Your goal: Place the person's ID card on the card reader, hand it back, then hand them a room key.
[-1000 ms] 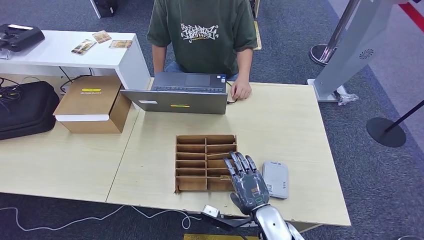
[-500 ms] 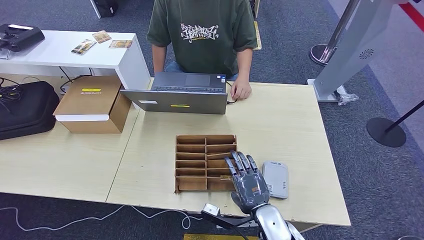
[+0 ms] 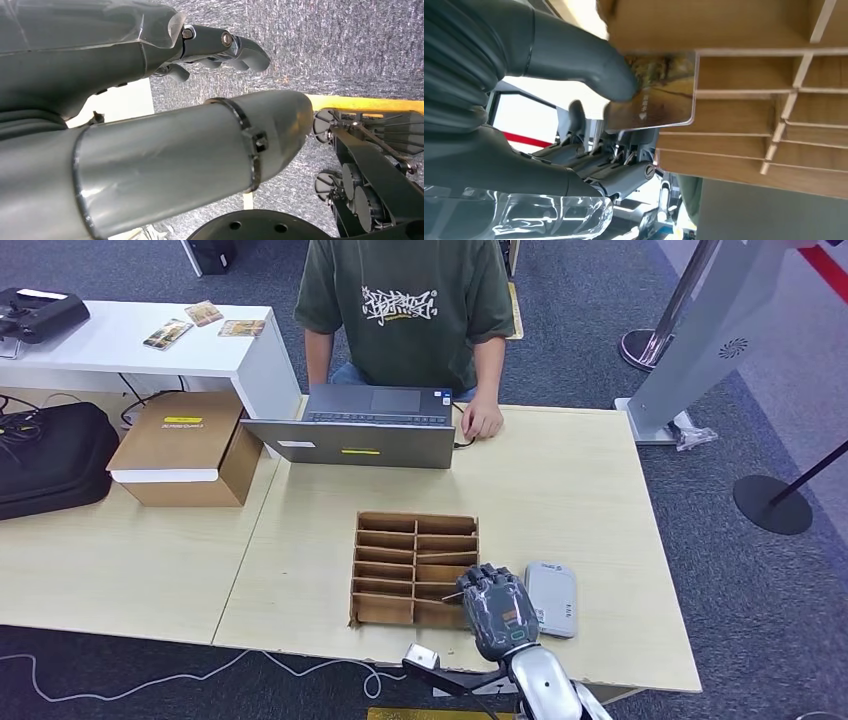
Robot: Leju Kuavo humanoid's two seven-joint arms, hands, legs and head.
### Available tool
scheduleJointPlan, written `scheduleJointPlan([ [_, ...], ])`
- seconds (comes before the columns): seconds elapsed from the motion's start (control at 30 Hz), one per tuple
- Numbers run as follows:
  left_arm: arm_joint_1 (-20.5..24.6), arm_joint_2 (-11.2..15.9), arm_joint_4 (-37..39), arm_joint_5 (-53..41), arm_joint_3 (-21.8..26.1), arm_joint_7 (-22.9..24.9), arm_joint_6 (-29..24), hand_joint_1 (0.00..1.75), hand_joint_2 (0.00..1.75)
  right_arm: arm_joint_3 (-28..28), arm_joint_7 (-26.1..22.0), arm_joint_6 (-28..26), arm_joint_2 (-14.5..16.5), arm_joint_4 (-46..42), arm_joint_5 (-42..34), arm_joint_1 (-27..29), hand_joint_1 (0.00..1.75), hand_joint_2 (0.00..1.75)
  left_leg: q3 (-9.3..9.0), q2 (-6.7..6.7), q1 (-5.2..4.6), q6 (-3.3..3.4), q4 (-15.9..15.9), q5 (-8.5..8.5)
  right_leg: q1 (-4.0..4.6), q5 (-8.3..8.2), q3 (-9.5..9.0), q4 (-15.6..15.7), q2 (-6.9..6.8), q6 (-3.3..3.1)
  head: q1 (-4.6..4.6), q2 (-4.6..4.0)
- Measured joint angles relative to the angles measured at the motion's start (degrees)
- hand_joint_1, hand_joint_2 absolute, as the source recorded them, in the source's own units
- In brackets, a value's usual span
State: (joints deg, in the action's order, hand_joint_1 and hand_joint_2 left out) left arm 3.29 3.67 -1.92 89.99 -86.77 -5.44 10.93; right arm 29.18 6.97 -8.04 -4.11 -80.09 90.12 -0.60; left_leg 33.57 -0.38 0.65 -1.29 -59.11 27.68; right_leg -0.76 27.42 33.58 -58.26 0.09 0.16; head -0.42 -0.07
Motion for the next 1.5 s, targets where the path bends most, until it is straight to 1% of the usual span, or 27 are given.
scheduleJointPlan([
  [0.13,0.00,-0.02,0.00,0.00,0.00,0.00,0.00,0.00,0.00,0.00,0.00,0.00,0.00,-0.01,0.00,-0.17,1.70,1.75,0.00,0.00,0.00,0.00,0.00,0.00,0.00,0.00,0.00,0.00,0.00,0.00,0.00,0.01],
  [0.23,0.00,-0.02,0.00,0.00,0.00,0.00,-0.01,0.00,0.00,0.00,0.08,0.00,0.00,-0.01,0.00,-0.19,1.67,1.75,0.00,0.00,0.00,0.00,0.00,0.00,0.00,0.00,0.00,0.00,0.00,0.00,0.00,0.01],
  [0.37,0.01,-0.01,0.00,-0.05,0.00,0.00,0.00,0.00,0.00,0.00,0.19,0.01,0.00,-0.05,0.00,-0.16,1.71,1.75,0.00,0.00,0.00,0.00,0.00,0.00,0.00,0.00,0.00,0.00,0.00,0.00,0.00,0.00],
  [0.87,0.04,-0.02,0.00,-0.32,0.00,0.00,-0.04,0.00,0.00,0.00,0.66,0.00,0.04,-0.80,0.00,0.28,1.73,1.75,0.00,0.00,0.00,0.00,0.00,0.00,0.00,0.00,0.00,0.00,0.00,0.00,0.00,-0.01],
  [1.1,0.00,-0.18,0.00,0.00,0.00,-0.55,-0.07,0.00,0.00,-0.65,2.41,-0.37,0.15,-2.69,0.00,0.80,1.75,1.75,0.01,0.00,-0.01,0.00,0.00,0.00,0.00,0.00,0.00,0.00,0.00,0.00,0.00,0.01],
  [1.37,-0.05,-0.53,0.00,0.00,0.00,-0.76,-0.01,0.00,0.00,-2.98,5.46,-0.45,0.16,-7.37,0.00,2.46,1.75,1.75,0.01,0.00,-0.01,0.00,0.00,0.00,0.00,0.00,0.00,0.00,0.00,0.00,0.00,0.00],
  [1.5,-0.05,-0.72,0.00,-0.01,0.00,-0.76,0.00,0.00,0.00,-3.82,6.11,-0.41,0.17,-9.62,0.00,3.56,1.75,1.75,0.01,0.00,0.00,0.00,0.00,0.00,0.00,0.00,0.01,0.00,0.00,0.00,0.00,0.01],
])
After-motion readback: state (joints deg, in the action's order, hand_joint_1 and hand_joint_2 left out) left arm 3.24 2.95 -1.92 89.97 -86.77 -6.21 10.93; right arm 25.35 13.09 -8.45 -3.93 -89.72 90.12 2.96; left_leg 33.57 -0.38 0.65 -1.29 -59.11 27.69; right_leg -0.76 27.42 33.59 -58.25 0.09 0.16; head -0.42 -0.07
